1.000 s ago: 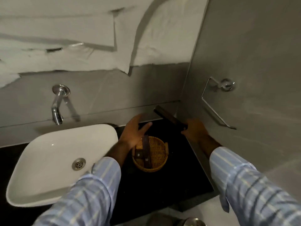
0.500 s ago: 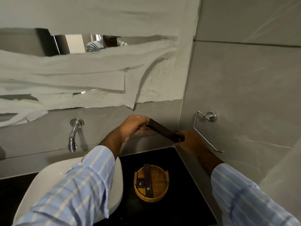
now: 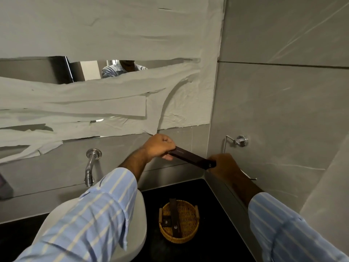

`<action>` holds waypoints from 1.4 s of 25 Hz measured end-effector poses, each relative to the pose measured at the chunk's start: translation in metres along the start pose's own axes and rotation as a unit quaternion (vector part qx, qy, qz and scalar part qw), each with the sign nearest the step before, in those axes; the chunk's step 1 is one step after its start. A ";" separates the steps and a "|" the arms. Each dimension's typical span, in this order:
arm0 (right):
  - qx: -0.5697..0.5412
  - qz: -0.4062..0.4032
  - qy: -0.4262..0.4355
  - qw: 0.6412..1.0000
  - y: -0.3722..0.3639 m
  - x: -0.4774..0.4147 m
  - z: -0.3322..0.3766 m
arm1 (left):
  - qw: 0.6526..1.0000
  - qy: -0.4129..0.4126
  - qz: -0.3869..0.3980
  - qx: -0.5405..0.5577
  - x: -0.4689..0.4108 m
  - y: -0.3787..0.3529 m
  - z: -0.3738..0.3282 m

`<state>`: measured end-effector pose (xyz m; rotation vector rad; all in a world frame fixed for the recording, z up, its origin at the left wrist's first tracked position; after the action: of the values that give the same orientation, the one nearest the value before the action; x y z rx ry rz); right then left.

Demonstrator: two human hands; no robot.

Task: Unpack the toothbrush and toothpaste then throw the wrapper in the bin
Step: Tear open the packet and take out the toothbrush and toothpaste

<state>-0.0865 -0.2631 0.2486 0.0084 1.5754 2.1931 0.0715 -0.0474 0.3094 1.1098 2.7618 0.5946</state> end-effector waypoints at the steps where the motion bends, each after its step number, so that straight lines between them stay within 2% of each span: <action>1: 0.002 -0.002 0.002 1.000 -0.001 0.001 0.001 | 0.999 -0.003 -0.015 -0.048 0.000 -0.003 -0.002; 3: -0.003 0.004 -0.007 1.000 -0.003 0.002 0.000 | 0.996 0.000 -0.041 -0.075 0.001 -0.008 -0.005; 7: -0.068 0.024 -0.052 0.996 -0.005 0.004 -0.005 | 0.997 0.021 -0.028 0.069 0.007 -0.011 -0.001; 9: -0.116 0.013 -0.121 0.986 -0.010 0.004 -0.006 | 0.996 0.003 -0.032 0.081 0.007 -0.013 0.005; 10: -0.199 0.034 -0.198 0.959 -0.015 0.006 -0.006 | 0.994 -0.004 -0.049 0.098 0.007 -0.015 0.009; 11: -0.341 0.076 -0.279 0.894 -0.021 0.010 -0.002 | 0.990 -0.008 -0.071 0.123 0.006 -0.016 0.012; 13: -0.636 0.160 -0.330 0.679 -0.035 0.016 0.017 | 0.981 -0.009 -0.101 0.169 0.005 -0.020 0.019; 14: -0.724 0.151 -0.331 0.586 -0.040 0.015 0.026 | 0.978 -0.006 -0.099 0.185 0.005 -0.023 0.023; 15: -0.783 0.120 -0.322 0.518 -0.044 0.012 0.034 | 0.976 -0.001 -0.089 0.200 0.006 -0.026 0.027; 16: -0.822 0.080 -0.307 0.472 -0.048 0.008 0.040 | 0.974 0.001 -0.071 0.216 0.007 -0.029 0.032; 17: -0.844 0.047 -0.296 0.445 -0.049 0.002 0.044 | 0.970 -0.001 -0.048 0.237 0.009 -0.031 0.037; 18: -0.852 0.025 -0.290 0.434 -0.050 -0.001 0.047 | 0.964 -0.007 -0.022 0.266 0.011 -0.031 0.043; 20: -0.847 0.018 -0.284 0.448 -0.048 -0.003 0.048 | 0.943 -0.015 0.020 0.332 0.013 -0.028 0.056; 22: -0.839 0.021 -0.282 0.465 -0.048 -0.005 0.045 | 0.938 -0.005 0.015 0.346 0.014 -0.025 0.066; 24: -0.831 0.026 -0.281 0.479 -0.049 -0.009 0.043 | 0.968 -0.008 -0.077 0.240 0.013 -0.025 0.073; 26: -0.823 0.025 -0.281 0.494 -0.049 -0.013 0.043 | 0.976 -0.026 -0.176 0.125 0.010 -0.028 0.077; 28: -0.808 0.018 -0.271 0.523 -0.044 -0.019 0.044 | 0.974 -0.035 -0.200 0.105 0.007 -0.035 0.080; 30: -0.784 0.011 -0.250 0.568 -0.034 -0.025 0.048 | 0.966 -0.010 -0.157 0.207 0.005 -0.044 0.079; 31: -0.766 0.004 -0.240 0.597 -0.029 -0.029 0.051 | 0.946 0.013 -0.130 0.298 0.006 -0.049 0.076; 33: -0.710 -0.015 -0.216 0.671 -0.017 -0.037 0.056 | 0.873 0.056 -0.091 0.476 0.009 -0.059 0.068; 35: -0.631 -0.036 -0.194 0.750 -0.006 -0.046 0.059 | 0.819 0.069 -0.084 0.564 0.008 -0.066 0.064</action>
<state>-0.0281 -0.2244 0.2754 -0.0072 -0.3066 2.5026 0.0382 -0.0647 0.2247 0.8706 3.2357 -1.2066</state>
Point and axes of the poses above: each hand's wrist, its own x-axis away from the middle knuckle, its own y-axis out of the back of the hand, z = x × y, the point moved 1 cm from there along -x, towards the middle knuckle, and after that the axes turned 1 degree about z, right-handed, at the moved point
